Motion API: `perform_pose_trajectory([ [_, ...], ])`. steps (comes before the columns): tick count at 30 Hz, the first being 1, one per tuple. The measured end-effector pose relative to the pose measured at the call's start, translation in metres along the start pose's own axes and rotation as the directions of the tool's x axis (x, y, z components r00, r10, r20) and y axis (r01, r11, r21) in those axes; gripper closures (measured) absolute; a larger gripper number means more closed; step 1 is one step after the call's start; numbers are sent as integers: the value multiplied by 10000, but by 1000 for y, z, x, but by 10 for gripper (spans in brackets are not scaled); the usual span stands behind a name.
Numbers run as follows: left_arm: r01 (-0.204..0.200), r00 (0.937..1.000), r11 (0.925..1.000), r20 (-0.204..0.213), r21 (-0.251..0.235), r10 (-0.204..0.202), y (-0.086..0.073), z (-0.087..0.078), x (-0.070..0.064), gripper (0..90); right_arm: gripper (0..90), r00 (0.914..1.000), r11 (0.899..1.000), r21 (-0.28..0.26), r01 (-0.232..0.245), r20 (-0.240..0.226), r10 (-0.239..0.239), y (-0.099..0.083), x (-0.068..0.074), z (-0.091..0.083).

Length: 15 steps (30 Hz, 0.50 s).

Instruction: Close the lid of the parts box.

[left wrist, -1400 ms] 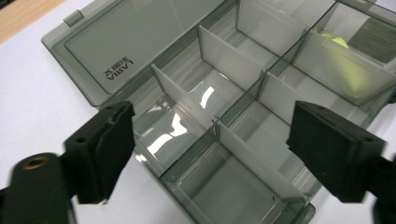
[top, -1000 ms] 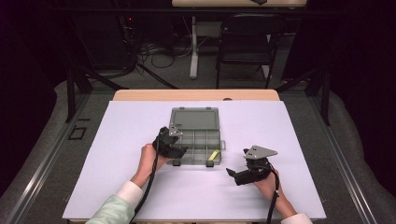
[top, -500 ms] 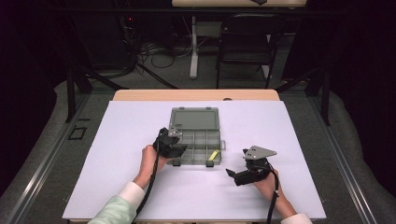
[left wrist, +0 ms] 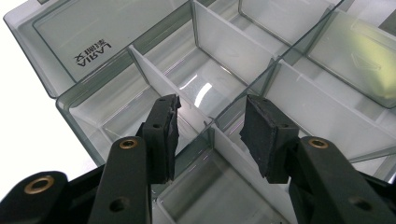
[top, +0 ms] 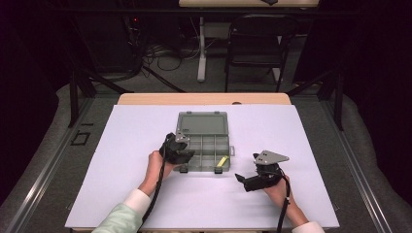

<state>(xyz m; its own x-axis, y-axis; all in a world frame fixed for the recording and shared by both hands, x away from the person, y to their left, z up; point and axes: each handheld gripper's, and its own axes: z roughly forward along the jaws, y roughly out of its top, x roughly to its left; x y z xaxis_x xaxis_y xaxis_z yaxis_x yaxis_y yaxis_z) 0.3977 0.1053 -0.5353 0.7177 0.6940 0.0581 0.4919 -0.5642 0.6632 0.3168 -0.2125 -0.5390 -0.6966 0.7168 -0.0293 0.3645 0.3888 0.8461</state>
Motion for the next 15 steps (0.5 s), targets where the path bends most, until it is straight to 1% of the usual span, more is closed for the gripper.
perform_pose_trajectory([
  [6, -49, 10000, 10000, -5, 17, 49, 0, 0, 0, 557, 0, 9999, 10000, -22, -17, 99, 17, 6, -2, 4],
  [8, -53, 10000, 10000, -4, 18, 53, 0, 0, 0, 557, 0, 9999, 10000, 61, -12, 141, 11, 9, -5, 7],
  [10, -69, 10000, 10000, -7, 22, 69, 0, 0, 0, 557, 0, 9996, 9998, 134, -179, 210, 176, 12, -7, 10],
  [15, -68, 10000, 10000, -14, 0, 68, 0, 1, 0, 558, 0, 9992, 9990, 353, -288, 283, 279, 17, -13, 18],
])
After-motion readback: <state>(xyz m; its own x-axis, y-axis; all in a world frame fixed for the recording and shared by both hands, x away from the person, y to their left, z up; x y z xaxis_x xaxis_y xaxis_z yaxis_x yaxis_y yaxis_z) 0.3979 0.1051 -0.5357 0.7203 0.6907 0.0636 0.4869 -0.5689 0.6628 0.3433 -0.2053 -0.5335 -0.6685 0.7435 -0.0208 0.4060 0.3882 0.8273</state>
